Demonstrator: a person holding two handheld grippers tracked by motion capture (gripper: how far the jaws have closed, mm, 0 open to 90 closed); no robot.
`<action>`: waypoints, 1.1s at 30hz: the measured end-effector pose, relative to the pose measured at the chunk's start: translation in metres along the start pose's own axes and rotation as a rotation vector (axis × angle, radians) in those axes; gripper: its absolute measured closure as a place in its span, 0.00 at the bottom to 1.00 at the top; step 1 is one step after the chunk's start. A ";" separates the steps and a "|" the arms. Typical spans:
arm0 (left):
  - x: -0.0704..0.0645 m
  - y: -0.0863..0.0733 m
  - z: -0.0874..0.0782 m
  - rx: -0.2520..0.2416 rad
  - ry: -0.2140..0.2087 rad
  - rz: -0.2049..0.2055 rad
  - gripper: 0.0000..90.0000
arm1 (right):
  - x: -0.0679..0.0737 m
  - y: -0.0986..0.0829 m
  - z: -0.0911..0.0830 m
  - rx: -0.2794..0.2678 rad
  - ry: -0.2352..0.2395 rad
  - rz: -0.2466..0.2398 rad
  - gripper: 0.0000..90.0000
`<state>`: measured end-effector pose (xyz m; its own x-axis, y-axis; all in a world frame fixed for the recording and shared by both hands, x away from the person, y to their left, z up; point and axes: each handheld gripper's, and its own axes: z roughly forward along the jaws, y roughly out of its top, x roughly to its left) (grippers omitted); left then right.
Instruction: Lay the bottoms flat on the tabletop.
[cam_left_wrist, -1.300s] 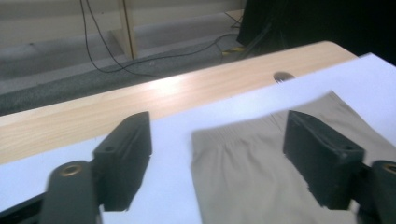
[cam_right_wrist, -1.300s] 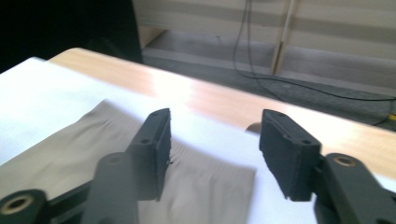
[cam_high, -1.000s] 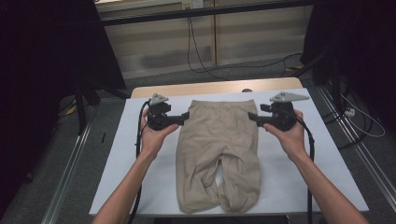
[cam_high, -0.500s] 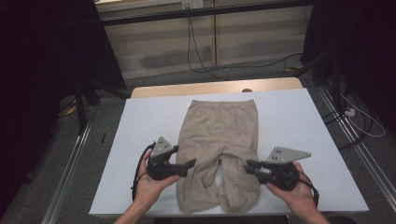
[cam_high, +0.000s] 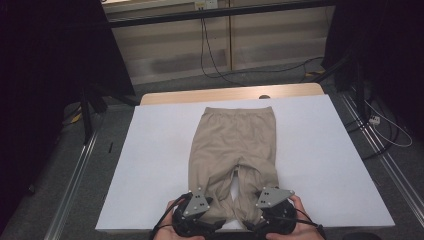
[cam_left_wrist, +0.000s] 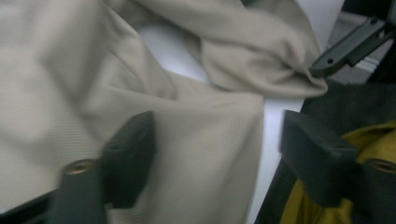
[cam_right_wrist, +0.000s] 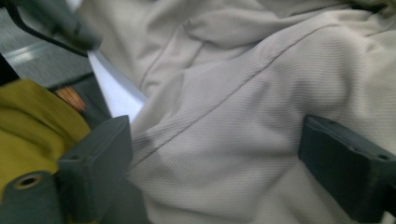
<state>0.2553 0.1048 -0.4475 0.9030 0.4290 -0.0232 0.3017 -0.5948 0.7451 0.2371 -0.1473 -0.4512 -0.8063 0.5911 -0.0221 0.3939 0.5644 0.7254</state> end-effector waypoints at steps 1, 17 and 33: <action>0.000 0.001 0.003 0.003 0.001 0.016 0.21 | -0.002 0.000 0.003 0.010 -0.013 0.001 0.12; 0.039 0.023 0.001 -0.005 0.065 -0.055 0.95 | -0.068 0.008 -0.036 -0.140 -0.262 0.167 0.87; 0.153 0.048 0.016 -0.123 0.311 -0.289 0.95 | -0.149 0.026 -0.003 -0.140 -0.396 0.298 0.66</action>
<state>0.4127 0.1303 -0.4259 0.6460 0.7613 -0.0546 0.4725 -0.3428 0.8120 0.3659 -0.2227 -0.4270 -0.4288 0.9025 -0.0397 0.4962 0.2720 0.8245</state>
